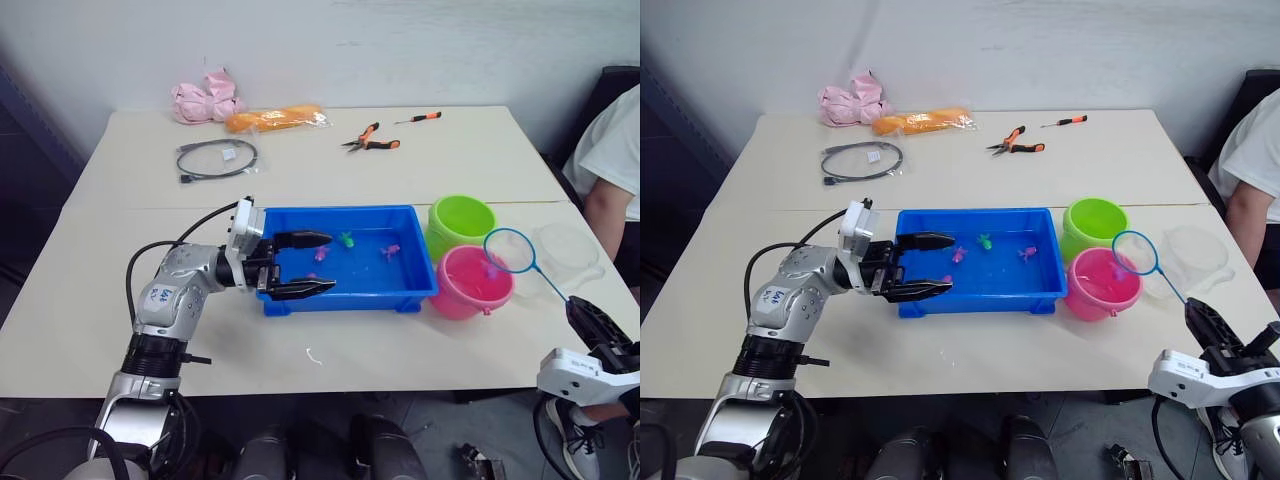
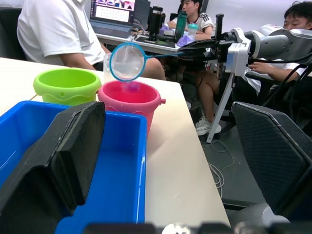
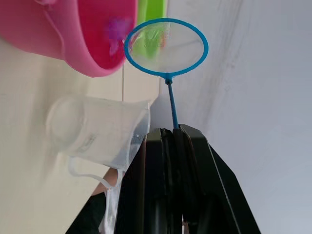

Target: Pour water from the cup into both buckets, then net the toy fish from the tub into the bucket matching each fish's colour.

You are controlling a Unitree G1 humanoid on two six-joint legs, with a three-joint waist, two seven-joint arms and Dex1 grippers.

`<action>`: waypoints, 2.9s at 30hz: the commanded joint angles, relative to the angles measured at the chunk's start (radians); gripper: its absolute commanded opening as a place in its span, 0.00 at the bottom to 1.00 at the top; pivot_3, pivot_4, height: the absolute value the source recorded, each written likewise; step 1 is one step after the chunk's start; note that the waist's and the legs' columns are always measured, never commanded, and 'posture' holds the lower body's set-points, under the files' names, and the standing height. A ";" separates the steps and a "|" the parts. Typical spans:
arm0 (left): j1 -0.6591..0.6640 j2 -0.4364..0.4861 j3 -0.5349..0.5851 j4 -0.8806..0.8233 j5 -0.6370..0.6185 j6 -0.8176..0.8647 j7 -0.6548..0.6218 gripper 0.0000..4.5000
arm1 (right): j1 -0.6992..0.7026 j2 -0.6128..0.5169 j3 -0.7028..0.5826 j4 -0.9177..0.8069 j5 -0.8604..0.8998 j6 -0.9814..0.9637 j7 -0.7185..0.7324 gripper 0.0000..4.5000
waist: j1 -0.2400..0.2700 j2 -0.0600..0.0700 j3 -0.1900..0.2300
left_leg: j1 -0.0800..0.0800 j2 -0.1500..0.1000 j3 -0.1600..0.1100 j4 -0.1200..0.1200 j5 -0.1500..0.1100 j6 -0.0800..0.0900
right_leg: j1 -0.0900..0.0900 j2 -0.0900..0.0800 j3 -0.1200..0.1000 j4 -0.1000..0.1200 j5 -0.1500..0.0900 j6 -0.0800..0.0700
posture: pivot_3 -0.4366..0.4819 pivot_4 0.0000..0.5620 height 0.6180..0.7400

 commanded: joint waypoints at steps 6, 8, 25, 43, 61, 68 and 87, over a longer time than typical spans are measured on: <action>-0.001 0.022 0.017 -0.012 0.003 -0.019 0.001 0.99 | -0.036 0.030 -0.031 -0.072 0.370 0.096 0.118 0.00 | -0.002 0.000 0.000 | 0.000 0.000 0.000 0.000 0.000 0.000 | 0.000 0.000 0.000 0.000 0.000 0.000 | 0.48 0.27 1.00; 0.000 0.030 0.028 -0.005 0.004 -0.022 0.005 0.99 | -0.072 0.050 -0.014 -0.125 0.581 0.211 0.194 0.00 | -0.002 0.000 0.000 | 0.001 0.000 0.000 0.000 0.000 0.000 | 0.000 0.000 0.001 0.000 0.000 0.000 | 0.48 0.27 1.00; 0.048 0.152 0.111 0.015 0.016 -0.054 0.035 0.99 | -0.674 -0.043 0.265 -0.326 1.831 1.549 -0.134 0.00 | -0.004 0.000 0.000 | -0.001 0.000 -0.003 0.000 -0.001 0.002 | 0.000 -0.008 -0.002 0.002 -0.001 -0.002 | 0.48 0.27 1.00; 0.086 0.238 0.120 -0.063 0.057 -0.054 0.101 0.99 | -1.091 -0.043 0.401 0.139 2.157 1.934 -0.474 0.00 | -0.003 0.000 0.000 | -0.005 0.001 -0.002 0.000 -0.001 0.003 | -0.003 -0.007 -0.004 0.000 0.000 -0.001 | 0.48 0.27 1.00; 0.082 0.224 0.107 -0.080 0.052 -0.057 0.132 0.99 | -1.121 -0.063 0.458 0.094 1.987 1.902 -0.548 0.00 | -0.004 0.000 0.000 | -0.007 0.001 -0.003 -0.001 -0.001 0.003 | -0.003 -0.006 -0.006 -0.001 0.001 0.000 | 0.48 0.27 1.00; 0.082 0.222 0.106 -0.083 0.048 -0.052 0.132 0.99 | -1.085 -0.134 0.475 -0.040 1.928 1.859 -0.378 0.00 | -0.002 0.000 0.000 | -0.009 0.001 -0.003 -0.001 -0.001 0.003 | -0.004 -0.006 -0.007 -0.001 0.001 0.001 | 0.48 0.27 1.00; 0.000 0.159 0.063 -0.005 0.043 -0.053 0.080 0.99 | -0.568 -0.323 -0.120 -0.361 1.900 1.560 0.117 0.00 | 0.024 0.000 0.000 | -0.015 0.000 -0.009 -0.001 -0.001 0.004 | -0.005 -0.004 -0.011 -0.005 0.002 0.002 | 0.48 0.27 1.00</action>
